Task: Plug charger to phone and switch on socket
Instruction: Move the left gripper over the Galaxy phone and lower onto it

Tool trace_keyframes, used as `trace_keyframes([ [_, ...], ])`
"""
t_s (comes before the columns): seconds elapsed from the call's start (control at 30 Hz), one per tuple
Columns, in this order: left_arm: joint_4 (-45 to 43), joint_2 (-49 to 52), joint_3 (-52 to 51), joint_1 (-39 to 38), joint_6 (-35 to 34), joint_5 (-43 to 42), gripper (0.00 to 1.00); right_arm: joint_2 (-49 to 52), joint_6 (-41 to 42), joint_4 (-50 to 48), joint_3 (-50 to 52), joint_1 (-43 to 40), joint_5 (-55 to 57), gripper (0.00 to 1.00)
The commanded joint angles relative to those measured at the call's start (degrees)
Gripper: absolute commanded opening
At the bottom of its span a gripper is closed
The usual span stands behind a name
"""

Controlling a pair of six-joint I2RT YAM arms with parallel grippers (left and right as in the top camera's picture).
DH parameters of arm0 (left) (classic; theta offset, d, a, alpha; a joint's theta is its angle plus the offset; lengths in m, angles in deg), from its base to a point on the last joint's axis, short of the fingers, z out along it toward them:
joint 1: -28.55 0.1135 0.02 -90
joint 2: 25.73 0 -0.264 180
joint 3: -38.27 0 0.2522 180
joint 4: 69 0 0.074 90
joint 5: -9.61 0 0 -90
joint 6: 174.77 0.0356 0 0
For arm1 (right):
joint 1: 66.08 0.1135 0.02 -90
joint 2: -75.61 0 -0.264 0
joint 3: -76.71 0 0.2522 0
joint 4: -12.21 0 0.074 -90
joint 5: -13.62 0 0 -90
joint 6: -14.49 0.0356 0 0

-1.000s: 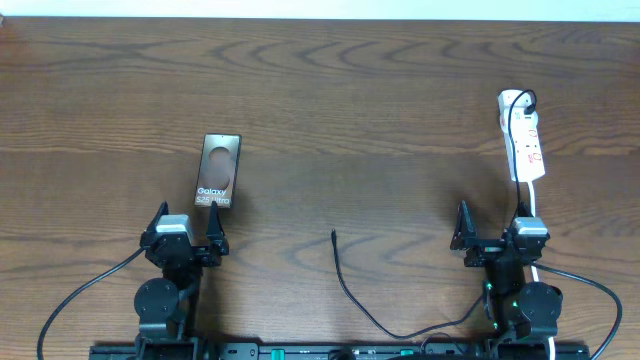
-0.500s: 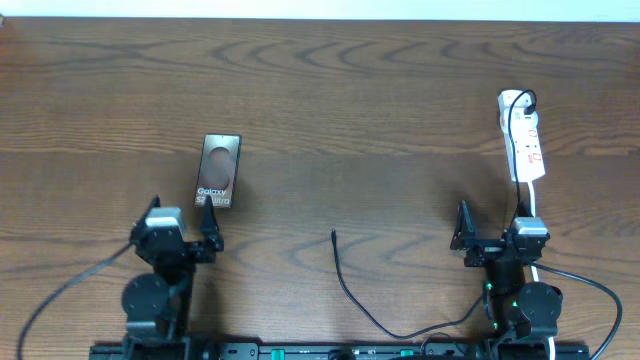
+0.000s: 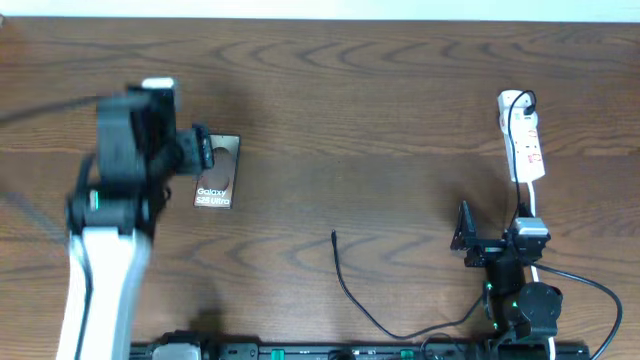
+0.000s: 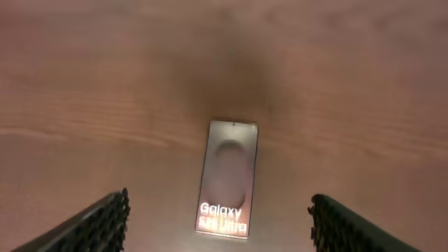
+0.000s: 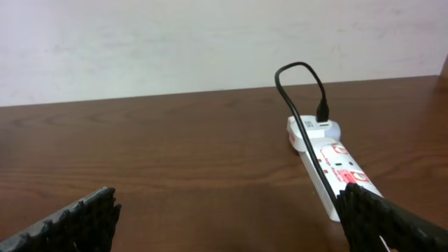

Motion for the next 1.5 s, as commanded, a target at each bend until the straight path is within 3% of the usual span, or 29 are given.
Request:
trace_keyframes([
  [0.0, 7.78, 13.16, 12.31, 0.00, 1.46, 0.11, 0.81, -0.33, -0.76, 0.33, 0.07, 0.55, 0.24, 0.99],
  [0.07, 9.49, 17.59, 14.84, 0.00, 1.44, 0.09, 0.81, -0.33, -0.76, 0.33, 0.07, 0.55, 0.24, 0.99],
  [0.1, 9.46, 18.93, 15.06, 0.00, 1.42, 0.11, 0.99, -0.33, -0.76, 0.31, 0.07, 0.55, 0.24, 0.99],
  [0.33, 10.69, 25.07, 14.99, 0.00, 1.42, 0.11, 0.98, -0.33, -0.76, 0.33, 0.07, 0.55, 0.24, 0.99],
  [0.37, 10.99, 25.46, 14.93, 0.00, 1.44, 0.13, 0.84, -0.33, -0.76, 0.33, 0.07, 0.55, 0.24, 0.99],
  [0.43, 11.04, 25.86, 14.82, 0.00, 1.44, 0.13, 0.78, -0.33, -0.76, 0.33, 0.07, 0.55, 0.24, 0.99],
  [0.47, 11.02, 25.92, 14.80, 0.00, 1.44, 0.13, 0.81, -0.33, -0.76, 0.33, 0.07, 0.55, 0.24, 0.99],
  [0.5, 10.99, 25.92, 14.78, 0.00, 1.42, 0.13, 0.93, -0.33, -0.76, 0.33, 0.07, 0.55, 0.24, 0.99],
  [0.53, 10.99, 25.92, 14.78, -0.02, 1.42, 0.11, 0.98, -0.33, -0.76, 0.33, 0.07, 0.55, 0.24, 0.99],
  [0.93, 11.63, 27.08, 14.75, 0.00, 1.44, 0.15, 0.98, -0.33, -0.76, 0.31, 0.07, 0.55, 0.24, 0.99],
  [1.47, 10.80, 43.45, 14.64, 0.00, 1.46, 0.33, 0.98, -0.33, -0.76, 0.33, 0.07, 0.55, 0.24, 0.99],
])
